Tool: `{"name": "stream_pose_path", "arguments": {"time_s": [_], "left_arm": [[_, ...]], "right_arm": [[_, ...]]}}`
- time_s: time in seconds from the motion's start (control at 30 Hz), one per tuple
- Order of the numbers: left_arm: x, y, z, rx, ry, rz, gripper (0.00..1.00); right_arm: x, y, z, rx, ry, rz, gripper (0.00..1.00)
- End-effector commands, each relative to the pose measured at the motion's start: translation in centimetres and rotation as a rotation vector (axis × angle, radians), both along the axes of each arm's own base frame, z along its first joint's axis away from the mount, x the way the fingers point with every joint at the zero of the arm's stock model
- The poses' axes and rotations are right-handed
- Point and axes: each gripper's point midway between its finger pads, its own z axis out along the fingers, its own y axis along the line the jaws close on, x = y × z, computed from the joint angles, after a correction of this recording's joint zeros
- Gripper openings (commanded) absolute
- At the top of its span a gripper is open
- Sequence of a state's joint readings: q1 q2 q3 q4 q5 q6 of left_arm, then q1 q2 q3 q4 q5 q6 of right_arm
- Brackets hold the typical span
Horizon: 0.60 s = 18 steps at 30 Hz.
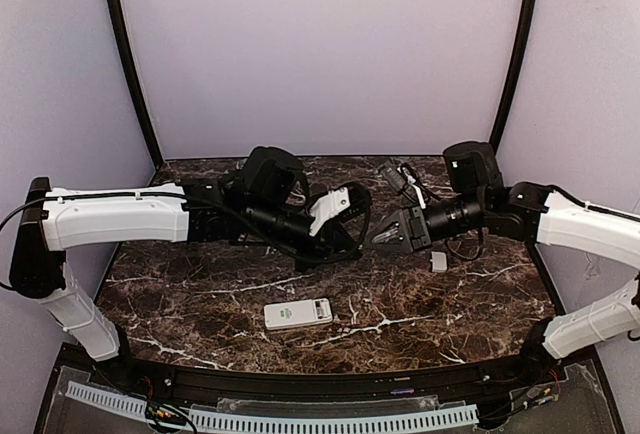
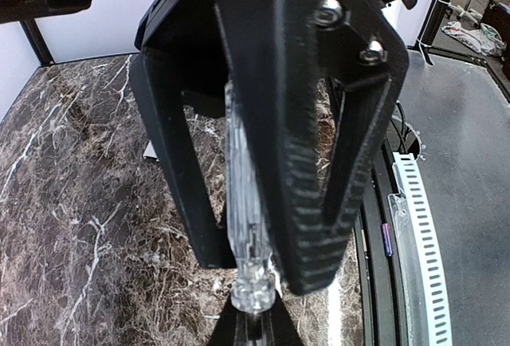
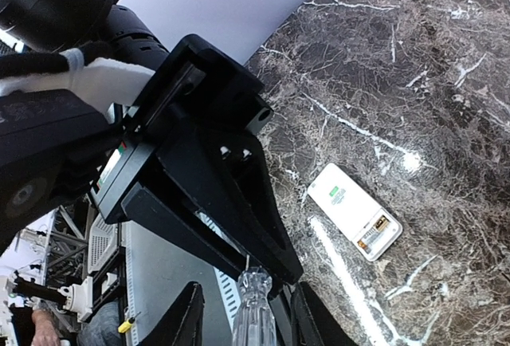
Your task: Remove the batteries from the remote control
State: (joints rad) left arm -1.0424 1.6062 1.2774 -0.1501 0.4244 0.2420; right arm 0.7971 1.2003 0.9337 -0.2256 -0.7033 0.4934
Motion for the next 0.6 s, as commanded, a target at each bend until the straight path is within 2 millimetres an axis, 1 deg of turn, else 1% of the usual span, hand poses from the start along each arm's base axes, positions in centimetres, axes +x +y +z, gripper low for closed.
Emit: {"name": "stream_pose_path", "arguments": {"time_s": [0.0, 0.13, 0.4, 0.57], "left_arm": [[0.03, -0.24, 1.59, -0.027, -0.010, -0.003, 0.00], [-0.05, -0.25, 1.58, -0.027, -0.009, -0.003, 0.00], [-0.13, -0.25, 1.38, -0.019, -0.012, -0.004, 0.00], [-0.05, -0.18, 1.22, -0.013, -0.016, 0.001, 0.00]], "right_arm": [[-0.31, 0.75, 0.50, 0.031, 0.020, 0.033, 0.40], [-0.31, 0.87, 0.43, 0.034, 0.028, 0.036, 0.40], [-0.14, 1.24, 0.16, 0.033, 0.044, 0.042, 0.27], [-0.16, 1.47, -0.14, 0.028, 0.054, 0.051, 0.24]]}}
